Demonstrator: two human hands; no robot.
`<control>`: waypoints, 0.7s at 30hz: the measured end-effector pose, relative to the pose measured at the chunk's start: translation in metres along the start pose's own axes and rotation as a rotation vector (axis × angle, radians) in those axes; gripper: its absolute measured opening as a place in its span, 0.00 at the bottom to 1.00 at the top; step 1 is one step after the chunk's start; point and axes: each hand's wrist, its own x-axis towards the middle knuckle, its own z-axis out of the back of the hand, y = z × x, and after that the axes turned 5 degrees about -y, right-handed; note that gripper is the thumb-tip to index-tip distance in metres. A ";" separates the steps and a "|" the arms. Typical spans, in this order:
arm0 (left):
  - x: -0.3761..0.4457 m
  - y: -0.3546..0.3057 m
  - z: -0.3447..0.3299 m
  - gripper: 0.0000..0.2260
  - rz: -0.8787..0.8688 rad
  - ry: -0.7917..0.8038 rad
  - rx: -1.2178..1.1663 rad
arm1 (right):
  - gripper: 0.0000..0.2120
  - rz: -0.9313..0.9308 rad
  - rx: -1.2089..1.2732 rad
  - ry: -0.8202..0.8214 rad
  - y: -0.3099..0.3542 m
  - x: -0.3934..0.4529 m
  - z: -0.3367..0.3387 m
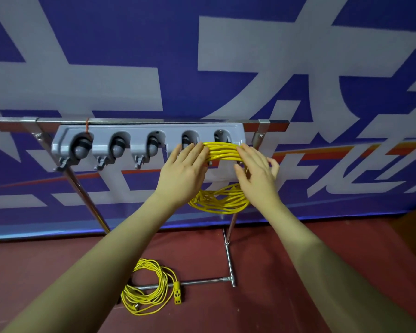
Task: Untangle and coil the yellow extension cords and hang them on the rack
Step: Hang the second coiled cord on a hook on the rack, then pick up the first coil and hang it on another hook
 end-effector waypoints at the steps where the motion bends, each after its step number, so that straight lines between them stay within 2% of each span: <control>1: -0.005 0.000 0.006 0.17 0.019 0.008 -0.017 | 0.21 -0.011 -0.006 -0.007 0.004 -0.004 0.002; 4: -0.030 0.005 0.026 0.18 0.050 0.004 -0.083 | 0.20 -0.032 0.008 -0.057 0.025 -0.023 0.003; 7: -0.063 0.015 0.043 0.18 0.060 0.009 -0.136 | 0.17 -0.004 0.015 -0.040 0.053 -0.045 -0.006; 10: -0.100 0.035 0.052 0.16 0.086 0.098 -0.155 | 0.13 0.020 0.017 0.045 0.081 -0.069 -0.024; 14: -0.150 0.071 0.048 0.14 0.106 0.243 -0.167 | 0.17 -0.001 0.066 0.179 0.113 -0.099 -0.065; 21: -0.244 0.118 -0.008 0.17 0.179 0.419 -0.228 | 0.13 -0.126 0.146 0.377 0.130 -0.150 -0.167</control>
